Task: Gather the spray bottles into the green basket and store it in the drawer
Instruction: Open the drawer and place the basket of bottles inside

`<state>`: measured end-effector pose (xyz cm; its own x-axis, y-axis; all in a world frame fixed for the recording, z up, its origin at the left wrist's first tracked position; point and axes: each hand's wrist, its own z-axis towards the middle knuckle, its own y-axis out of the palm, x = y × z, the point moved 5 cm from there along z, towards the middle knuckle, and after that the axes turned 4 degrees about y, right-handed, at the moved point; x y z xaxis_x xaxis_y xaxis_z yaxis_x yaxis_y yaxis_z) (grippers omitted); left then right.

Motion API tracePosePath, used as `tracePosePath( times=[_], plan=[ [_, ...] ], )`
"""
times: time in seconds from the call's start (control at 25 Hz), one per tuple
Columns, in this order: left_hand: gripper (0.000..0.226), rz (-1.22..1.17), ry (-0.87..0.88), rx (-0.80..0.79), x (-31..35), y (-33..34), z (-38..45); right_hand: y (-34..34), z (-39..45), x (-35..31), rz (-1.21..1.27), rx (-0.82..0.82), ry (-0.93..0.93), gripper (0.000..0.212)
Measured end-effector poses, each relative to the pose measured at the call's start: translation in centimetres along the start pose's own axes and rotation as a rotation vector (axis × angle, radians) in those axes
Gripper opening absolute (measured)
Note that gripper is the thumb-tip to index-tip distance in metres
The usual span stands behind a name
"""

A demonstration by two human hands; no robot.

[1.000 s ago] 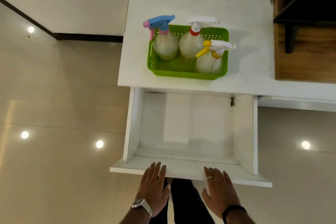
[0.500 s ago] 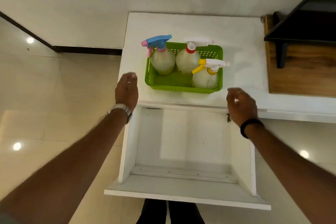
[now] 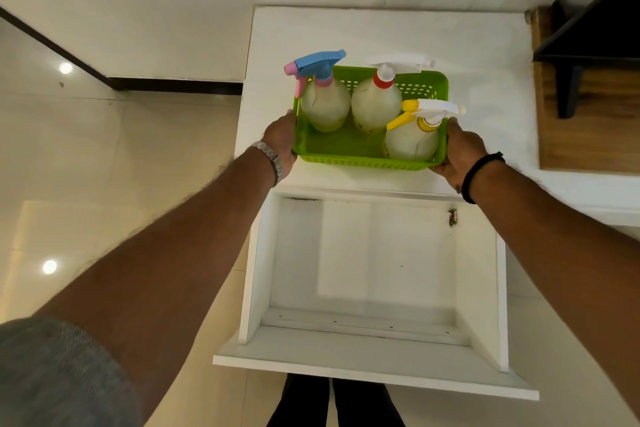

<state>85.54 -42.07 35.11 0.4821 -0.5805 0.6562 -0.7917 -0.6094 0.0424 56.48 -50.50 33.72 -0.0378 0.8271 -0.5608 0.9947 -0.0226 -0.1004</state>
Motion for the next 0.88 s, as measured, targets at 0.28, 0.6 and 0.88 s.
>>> tracePosePath(
  times=[0.28, 0.6, 0.88],
  plan=[
    [0.033, 0.021, 0.098, -0.065, -0.6, -1.1, -3.2, 0.1, -3.9, 0.2, -0.005, 0.004, -0.151, 0.027],
    [0.038, -0.076, 0.113, -0.232, -11.6, -8.4, -11.3, -3.9, -11.8, 12.8, -0.106, 0.032, -0.236, 0.038],
    [0.036, -0.026, -0.212, -0.009, -24.0, -13.2, -9.3, -4.5, -7.7, 27.6, -0.233, -0.035, -0.065, 0.032]
  ],
)
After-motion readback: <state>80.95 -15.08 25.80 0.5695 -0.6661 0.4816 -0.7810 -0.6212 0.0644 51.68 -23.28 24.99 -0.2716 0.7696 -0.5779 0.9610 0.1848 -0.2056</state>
